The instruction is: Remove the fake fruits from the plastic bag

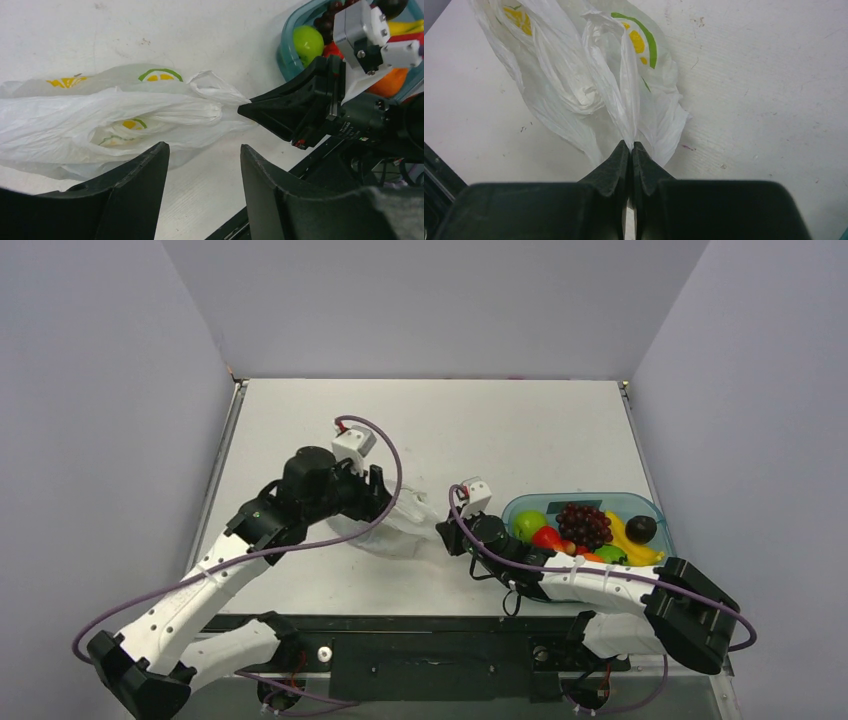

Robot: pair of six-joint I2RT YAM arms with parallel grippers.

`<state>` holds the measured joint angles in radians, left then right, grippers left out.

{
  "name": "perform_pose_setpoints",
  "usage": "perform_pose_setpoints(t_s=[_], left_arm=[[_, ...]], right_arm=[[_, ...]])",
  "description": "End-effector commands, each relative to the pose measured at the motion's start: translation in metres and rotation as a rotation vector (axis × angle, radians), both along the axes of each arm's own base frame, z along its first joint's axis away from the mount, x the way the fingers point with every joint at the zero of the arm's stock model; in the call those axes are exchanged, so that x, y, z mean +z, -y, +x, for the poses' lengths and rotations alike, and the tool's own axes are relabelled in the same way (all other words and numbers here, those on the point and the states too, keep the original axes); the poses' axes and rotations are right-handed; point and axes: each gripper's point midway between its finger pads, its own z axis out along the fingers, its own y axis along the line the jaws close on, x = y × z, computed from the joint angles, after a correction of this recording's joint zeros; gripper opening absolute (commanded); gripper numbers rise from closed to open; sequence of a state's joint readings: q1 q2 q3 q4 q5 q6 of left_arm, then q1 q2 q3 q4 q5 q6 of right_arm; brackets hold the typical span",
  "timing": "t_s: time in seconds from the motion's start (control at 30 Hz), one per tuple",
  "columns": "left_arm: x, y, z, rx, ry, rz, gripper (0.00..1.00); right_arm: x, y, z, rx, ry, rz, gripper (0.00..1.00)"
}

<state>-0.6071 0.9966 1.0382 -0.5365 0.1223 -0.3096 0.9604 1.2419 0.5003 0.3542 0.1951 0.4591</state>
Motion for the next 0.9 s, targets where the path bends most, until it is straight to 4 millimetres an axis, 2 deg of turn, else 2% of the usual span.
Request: perform_pose_setpoints(t_s=[0.0, 0.03, 0.07, 0.1, 0.13, 0.17, 0.2, 0.23, 0.27, 0.3, 0.4, 0.47, 0.53, 0.57, 0.6, 0.63, 0.73, 0.8, 0.87], left_arm=[[-0.017, 0.011, 0.012, 0.043, 0.047, 0.174, 0.52], [-0.016, 0.019, 0.010, 0.000, 0.067, 0.210, 0.52], [-0.030, 0.024, 0.013, -0.017, 0.049, 0.266, 0.52], [-0.030, 0.032, 0.013, -0.069, 0.075, 0.303, 0.52], [-0.041, 0.038, 0.014, -0.110, 0.059, 0.341, 0.52], [-0.040, 0.043, 0.016, -0.162, 0.093, 0.381, 0.52], [-0.052, 0.044, 0.017, -0.201, 0.077, 0.435, 0.53], [-0.050, 0.045, 0.021, -0.244, 0.114, 0.482, 0.53], [-0.060, 0.042, 0.022, -0.267, 0.098, 0.542, 0.54], [-0.059, 0.042, 0.025, -0.313, 0.124, 0.585, 0.55], [-0.083, 0.038, 0.024, -0.423, 0.094, 0.703, 0.55], [-0.091, 0.044, 0.025, -0.452, 0.101, 0.705, 0.55], [-0.101, 0.046, 0.028, -0.447, 0.114, 0.707, 0.55], [-0.101, 0.046, 0.038, -0.408, 0.146, 0.713, 0.55], [-0.109, 0.042, 0.040, -0.382, 0.145, 0.736, 0.55], [-0.108, 0.036, 0.054, -0.305, 0.182, 0.771, 0.55], [-0.112, 0.030, 0.064, -0.202, 0.212, 0.804, 0.54], [-0.102, 0.030, 0.072, -0.127, 0.252, 0.788, 0.52], [-0.090, 0.031, 0.076, -0.076, 0.280, 0.758, 0.44]], right_arm=[[0.022, -0.014, -0.003, 0.054, 0.010, 0.134, 0.00], [0.023, -0.014, -0.003, 0.057, 0.011, 0.142, 0.00], [0.025, -0.015, -0.004, 0.067, 0.010, 0.153, 0.00], [0.025, -0.014, -0.004, 0.066, 0.012, 0.159, 0.00], [0.028, -0.013, -0.005, 0.071, 0.014, 0.171, 0.00], [0.028, -0.013, -0.006, 0.078, 0.014, 0.177, 0.00], [0.033, -0.012, -0.006, 0.077, 0.023, 0.193, 0.00], [0.031, -0.010, -0.007, 0.078, 0.024, 0.194, 0.00], [0.035, -0.009, -0.006, 0.075, 0.034, 0.205, 0.00], [0.034, -0.007, -0.006, 0.072, 0.035, 0.203, 0.00], [0.035, -0.001, -0.001, 0.051, 0.040, 0.206, 0.00], [0.034, 0.000, 0.001, 0.046, 0.037, 0.214, 0.00], [0.033, -0.001, 0.001, 0.052, 0.032, 0.220, 0.00], [0.031, -0.002, 0.001, 0.054, 0.026, 0.219, 0.00], [0.031, -0.003, 0.001, 0.056, 0.026, 0.223, 0.00], [0.028, -0.005, 0.001, 0.062, 0.018, 0.221, 0.00], [0.025, -0.010, 0.003, 0.070, 0.005, 0.219, 0.00], [0.021, -0.017, 0.001, 0.101, -0.015, 0.217, 0.00], [0.019, -0.022, 0.001, 0.116, -0.027, 0.215, 0.00]])
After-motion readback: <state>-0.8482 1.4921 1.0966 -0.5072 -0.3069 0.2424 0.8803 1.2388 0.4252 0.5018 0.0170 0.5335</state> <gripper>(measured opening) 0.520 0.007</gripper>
